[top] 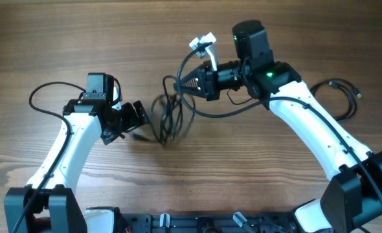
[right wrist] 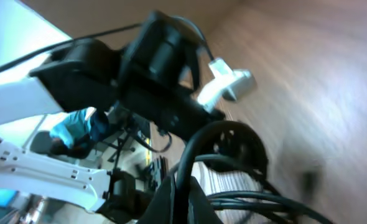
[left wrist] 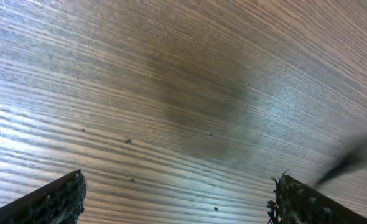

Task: Untangle cables

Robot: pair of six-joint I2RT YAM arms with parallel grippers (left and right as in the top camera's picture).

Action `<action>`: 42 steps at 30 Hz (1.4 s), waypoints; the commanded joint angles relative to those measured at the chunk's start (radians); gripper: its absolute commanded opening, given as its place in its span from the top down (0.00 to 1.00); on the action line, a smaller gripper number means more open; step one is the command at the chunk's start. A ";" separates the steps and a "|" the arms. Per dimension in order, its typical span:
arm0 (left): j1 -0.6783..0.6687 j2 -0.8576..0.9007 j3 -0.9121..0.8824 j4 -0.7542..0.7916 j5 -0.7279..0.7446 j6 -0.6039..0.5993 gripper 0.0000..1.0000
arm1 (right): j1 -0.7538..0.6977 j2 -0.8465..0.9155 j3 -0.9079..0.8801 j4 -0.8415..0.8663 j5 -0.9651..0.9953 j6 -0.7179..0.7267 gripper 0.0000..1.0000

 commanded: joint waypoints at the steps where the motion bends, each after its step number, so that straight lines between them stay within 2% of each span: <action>1: 0.009 0.013 -0.007 0.001 -0.055 -0.011 0.00 | -0.045 -0.009 0.000 -0.046 -0.019 -0.055 0.96; 3: 0.009 0.014 -0.007 0.006 -0.129 -0.056 0.00 | -0.046 -0.009 0.000 -0.050 -0.097 -0.064 0.96; 6: 0.012 0.014 -0.007 0.072 -0.093 -0.036 0.00 | -0.046 -0.009 0.000 -0.056 -0.128 -0.063 0.96; 9: 0.012 0.015 -0.007 0.153 0.084 0.148 0.00 | -0.047 -0.009 0.000 -0.052 -0.251 -0.066 0.96; 15: 0.012 0.057 -0.007 0.204 0.342 0.347 0.01 | -0.047 -0.009 0.000 -0.005 -0.416 -0.057 0.96; 17: 0.012 0.093 -0.007 0.205 0.420 0.426 0.00 | -0.047 -0.009 0.000 0.075 -0.450 0.033 0.96; 22: 0.012 0.230 -0.007 0.266 0.420 0.385 0.00 | -0.046 -0.009 0.000 0.492 -0.515 0.468 0.96; 24: 0.012 0.277 -0.007 0.268 0.421 0.383 0.00 | -0.047 -0.009 0.000 0.618 -0.498 0.552 0.96; 30: 0.013 0.286 -0.006 0.294 0.455 0.360 0.00 | -0.048 -0.009 0.000 0.684 -0.346 0.751 0.96; 32: 0.016 0.286 -0.004 0.320 0.523 0.351 0.02 | -0.048 -0.009 0.000 0.684 -0.361 0.762 0.96; 35: 0.074 0.286 0.002 0.444 0.592 0.142 0.00 | -0.048 -0.009 0.000 0.684 -0.409 0.771 0.96; 36: 0.098 0.286 0.002 0.484 0.644 0.118 0.00 | -0.048 -0.009 0.000 0.684 -0.433 0.771 0.96; 37: 0.135 0.286 0.002 0.572 0.781 0.087 0.00 | -0.048 -0.009 0.000 0.685 -0.476 0.761 0.96; 38: 0.146 0.286 0.002 0.611 0.848 0.071 0.00 | -0.048 -0.009 0.000 0.684 -0.495 0.743 0.96; 42: 0.144 0.286 0.002 0.690 0.951 0.024 0.00 | -0.046 -0.008 0.000 0.669 -0.517 0.687 0.96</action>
